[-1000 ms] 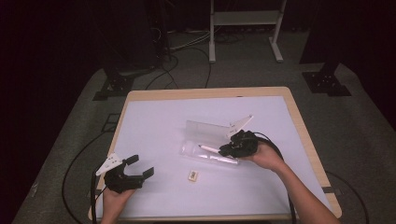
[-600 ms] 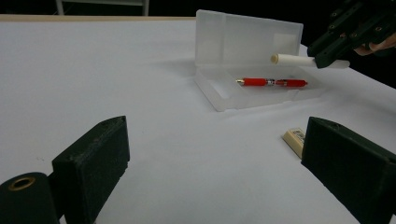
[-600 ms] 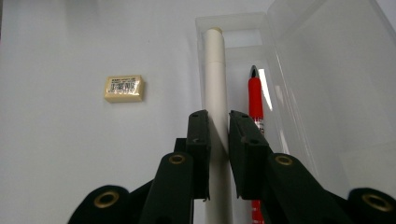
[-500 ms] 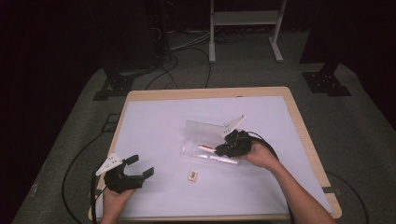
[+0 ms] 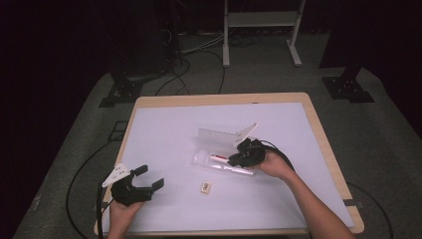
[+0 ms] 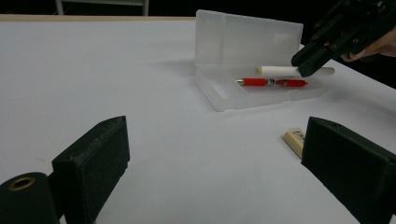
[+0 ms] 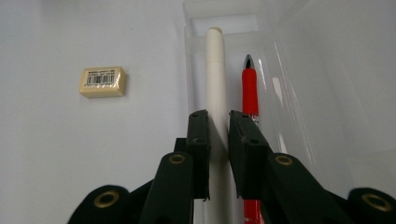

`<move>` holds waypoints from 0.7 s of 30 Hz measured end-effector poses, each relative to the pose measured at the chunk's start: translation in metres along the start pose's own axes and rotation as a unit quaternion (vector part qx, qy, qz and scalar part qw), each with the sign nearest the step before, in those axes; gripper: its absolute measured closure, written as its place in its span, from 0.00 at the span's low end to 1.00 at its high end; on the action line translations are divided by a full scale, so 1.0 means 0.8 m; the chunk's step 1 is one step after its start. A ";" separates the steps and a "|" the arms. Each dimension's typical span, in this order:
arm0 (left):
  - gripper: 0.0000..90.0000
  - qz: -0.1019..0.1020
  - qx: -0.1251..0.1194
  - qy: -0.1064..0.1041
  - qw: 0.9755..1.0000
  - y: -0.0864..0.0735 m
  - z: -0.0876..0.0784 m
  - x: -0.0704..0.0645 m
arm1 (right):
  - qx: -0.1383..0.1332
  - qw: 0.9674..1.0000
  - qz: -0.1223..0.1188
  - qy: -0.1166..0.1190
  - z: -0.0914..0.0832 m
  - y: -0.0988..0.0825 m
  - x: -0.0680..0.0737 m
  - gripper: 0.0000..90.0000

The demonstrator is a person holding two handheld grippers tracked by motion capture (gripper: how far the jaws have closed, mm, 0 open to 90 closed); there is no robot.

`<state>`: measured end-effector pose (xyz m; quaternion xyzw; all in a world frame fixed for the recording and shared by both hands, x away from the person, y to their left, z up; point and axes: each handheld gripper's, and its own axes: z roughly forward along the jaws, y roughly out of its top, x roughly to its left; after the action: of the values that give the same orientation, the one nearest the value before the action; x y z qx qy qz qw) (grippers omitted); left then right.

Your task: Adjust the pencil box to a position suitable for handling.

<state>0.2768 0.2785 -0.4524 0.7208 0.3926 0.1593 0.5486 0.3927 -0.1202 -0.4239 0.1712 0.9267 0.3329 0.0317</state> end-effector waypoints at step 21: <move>0.08 0.000 0.000 0.000 1.000 0.000 0.000 0.000 | 0.018 1.000 0.007 0.001 0.019 -0.005 -0.007 0.86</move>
<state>0.2769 0.2784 -0.4522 0.7209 0.3923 0.1590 0.5488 0.3996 -0.1159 -0.4381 0.1779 0.9315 0.3162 0.0254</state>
